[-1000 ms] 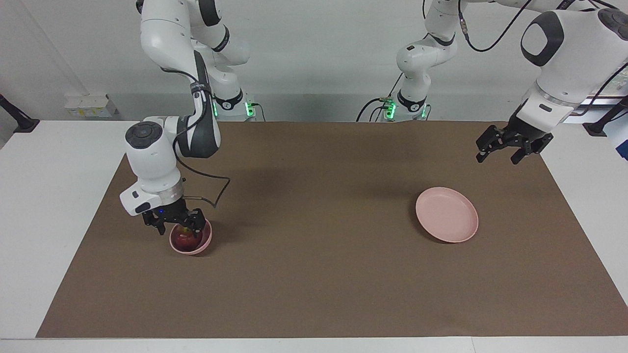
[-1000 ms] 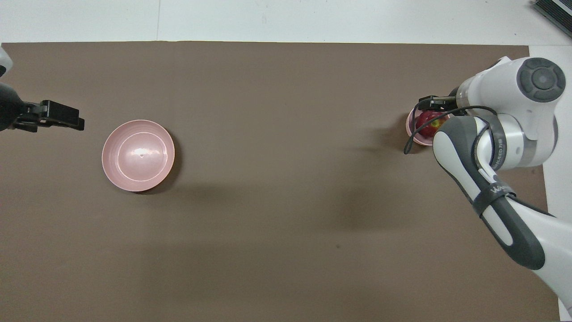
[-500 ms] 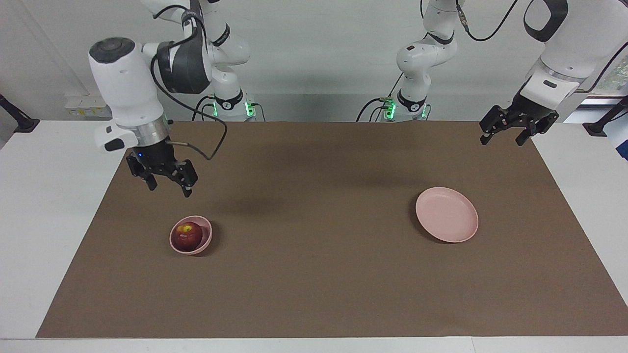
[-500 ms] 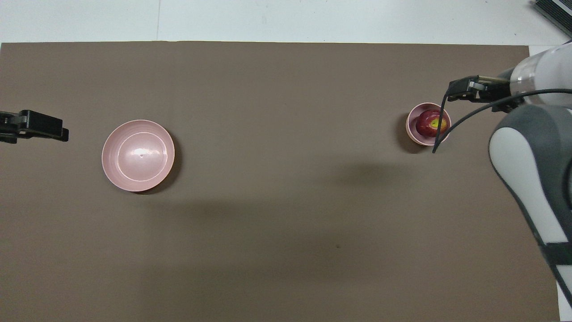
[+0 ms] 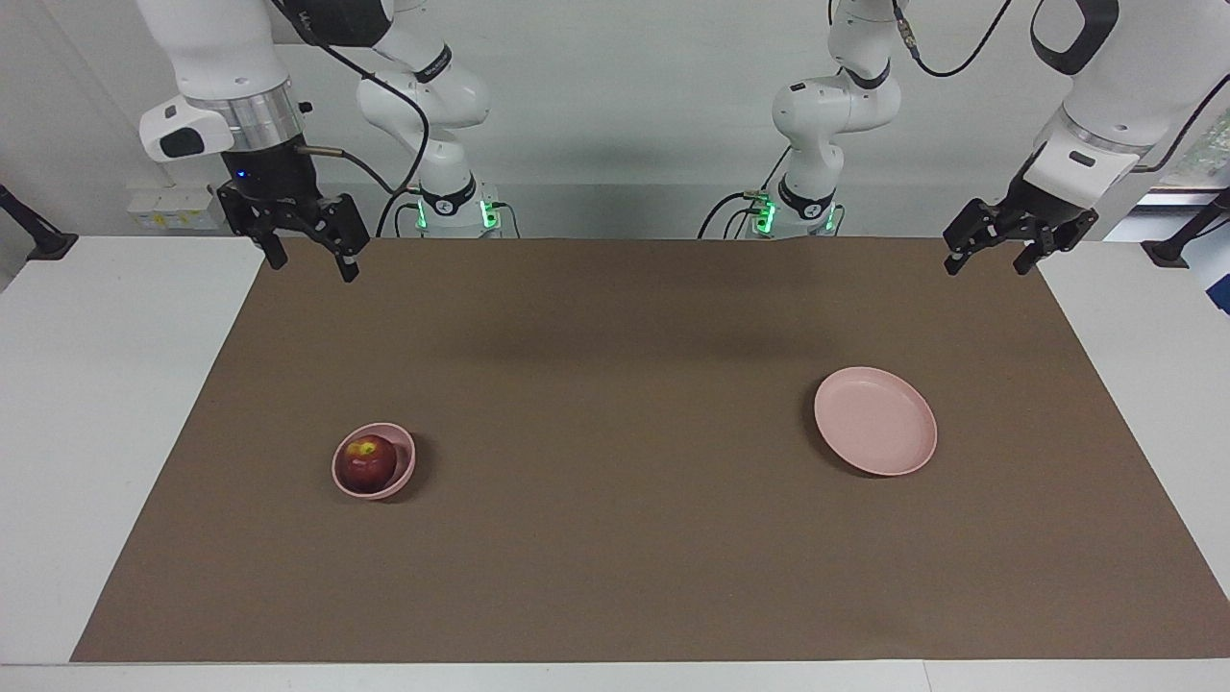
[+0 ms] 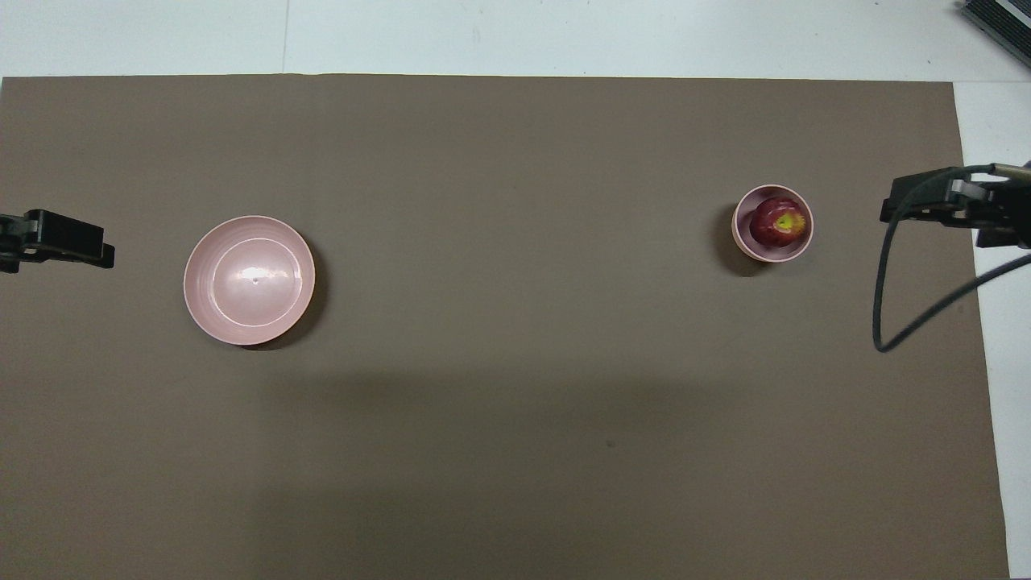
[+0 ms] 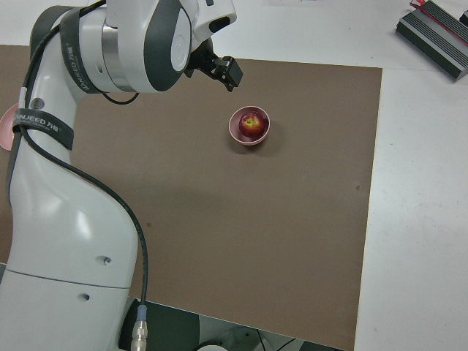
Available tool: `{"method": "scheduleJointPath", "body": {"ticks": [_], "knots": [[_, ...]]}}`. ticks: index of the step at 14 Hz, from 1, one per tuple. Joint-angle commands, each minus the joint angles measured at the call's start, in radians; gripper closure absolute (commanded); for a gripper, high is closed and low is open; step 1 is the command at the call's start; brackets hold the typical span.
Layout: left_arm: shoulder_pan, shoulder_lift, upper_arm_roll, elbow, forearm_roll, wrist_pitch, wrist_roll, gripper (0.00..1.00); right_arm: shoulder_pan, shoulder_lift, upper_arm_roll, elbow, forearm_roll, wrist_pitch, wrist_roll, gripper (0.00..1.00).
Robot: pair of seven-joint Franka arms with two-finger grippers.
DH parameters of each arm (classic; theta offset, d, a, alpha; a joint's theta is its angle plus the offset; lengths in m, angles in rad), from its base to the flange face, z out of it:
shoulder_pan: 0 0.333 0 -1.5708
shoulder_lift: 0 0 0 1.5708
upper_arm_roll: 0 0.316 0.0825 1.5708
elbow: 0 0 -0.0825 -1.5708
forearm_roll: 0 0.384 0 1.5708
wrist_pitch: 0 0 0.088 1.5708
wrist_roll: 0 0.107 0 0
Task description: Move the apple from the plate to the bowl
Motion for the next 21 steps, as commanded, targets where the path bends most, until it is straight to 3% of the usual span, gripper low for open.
{"method": "scheduleJointPath", "body": {"ticks": [1,9,13,21], "knots": [[-0.114,-0.018,0.095,-0.003,0.016,-0.036,-0.002,0.0,-0.017,-0.069,-0.005,-0.011,0.056,-0.065,-0.005,0.0],[-0.099,-0.027,0.107,-0.011,0.015,-0.039,-0.005,0.0,-0.021,-0.064,0.001,0.002,0.007,-0.173,-0.088,0.0],[-0.1,-0.027,0.107,-0.009,0.011,-0.042,-0.005,0.0,-0.021,0.035,0.006,0.188,0.006,-0.274,-0.099,0.0],[-0.1,-0.027,0.107,-0.009,0.01,-0.042,-0.005,0.0,-0.004,0.049,0.009,0.18,-0.01,-0.26,-0.178,0.0]]}}
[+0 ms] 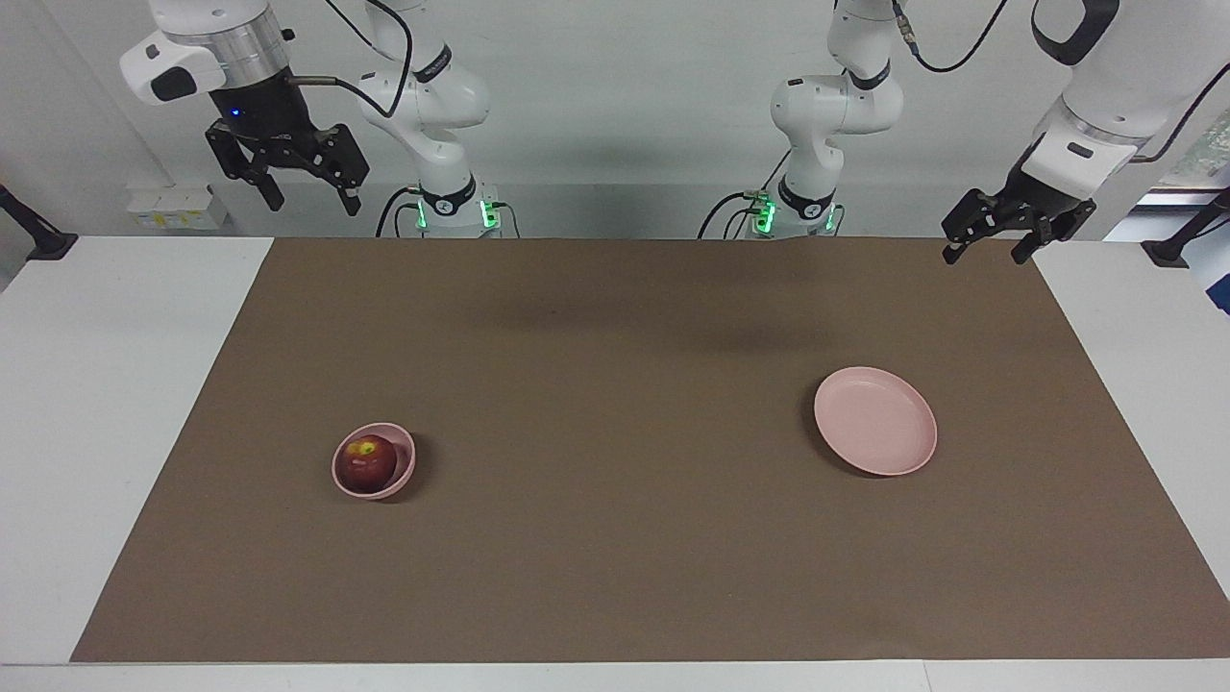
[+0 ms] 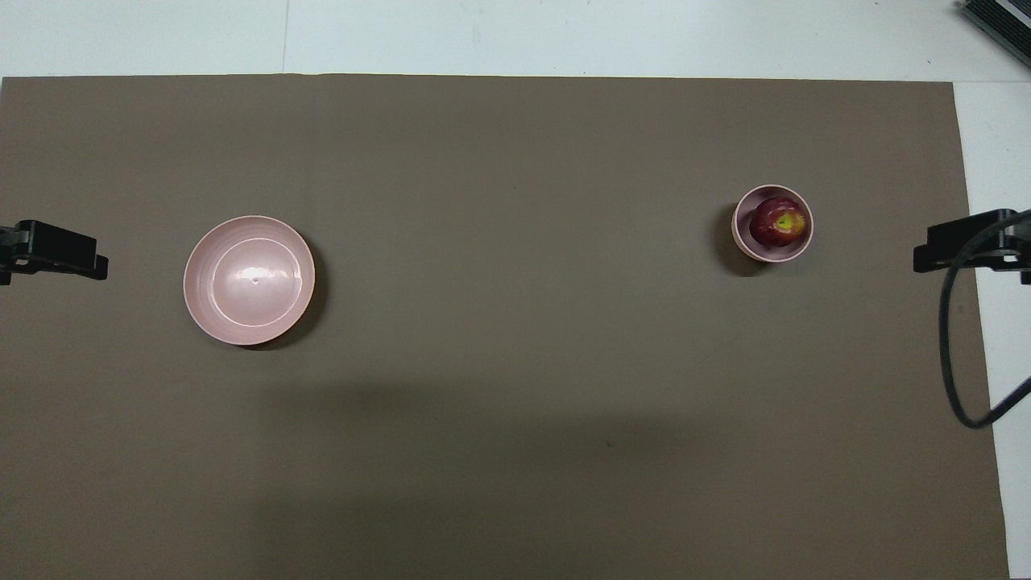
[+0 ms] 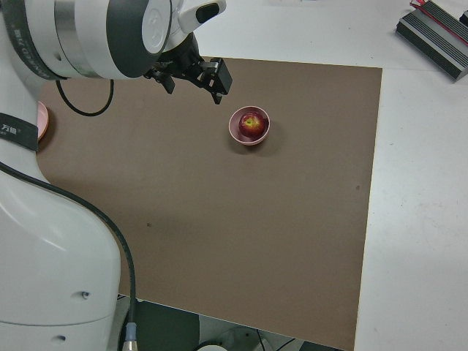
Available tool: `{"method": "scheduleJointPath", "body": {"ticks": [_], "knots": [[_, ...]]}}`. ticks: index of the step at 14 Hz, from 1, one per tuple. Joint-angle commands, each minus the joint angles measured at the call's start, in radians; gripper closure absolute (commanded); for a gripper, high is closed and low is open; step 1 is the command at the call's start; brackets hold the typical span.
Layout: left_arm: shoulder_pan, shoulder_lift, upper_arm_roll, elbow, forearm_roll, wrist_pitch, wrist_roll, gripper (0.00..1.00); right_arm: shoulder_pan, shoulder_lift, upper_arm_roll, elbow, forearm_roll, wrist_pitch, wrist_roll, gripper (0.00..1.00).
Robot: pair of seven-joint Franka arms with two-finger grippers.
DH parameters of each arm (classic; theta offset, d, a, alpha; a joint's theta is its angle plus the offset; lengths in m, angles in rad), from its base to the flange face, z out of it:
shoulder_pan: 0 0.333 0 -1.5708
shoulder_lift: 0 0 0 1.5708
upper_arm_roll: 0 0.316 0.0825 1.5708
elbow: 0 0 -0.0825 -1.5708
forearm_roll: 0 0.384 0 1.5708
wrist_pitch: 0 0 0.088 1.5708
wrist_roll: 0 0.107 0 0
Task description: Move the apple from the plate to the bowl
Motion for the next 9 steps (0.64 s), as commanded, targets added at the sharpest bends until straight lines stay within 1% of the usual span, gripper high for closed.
{"method": "scheduleJointPath", "body": {"ticks": [1,9], "knots": [[-0.008,-0.016,0.005,-0.009,0.01,-0.009,-0.005,0.0,0.003,0.014,0.006,0.028,-0.02,-0.016,-0.027,0.0],[-0.008,-0.016,0.006,-0.009,0.01,-0.009,-0.004,0.0,0.001,0.013,0.008,0.028,-0.014,-0.013,-0.027,0.0]]}}
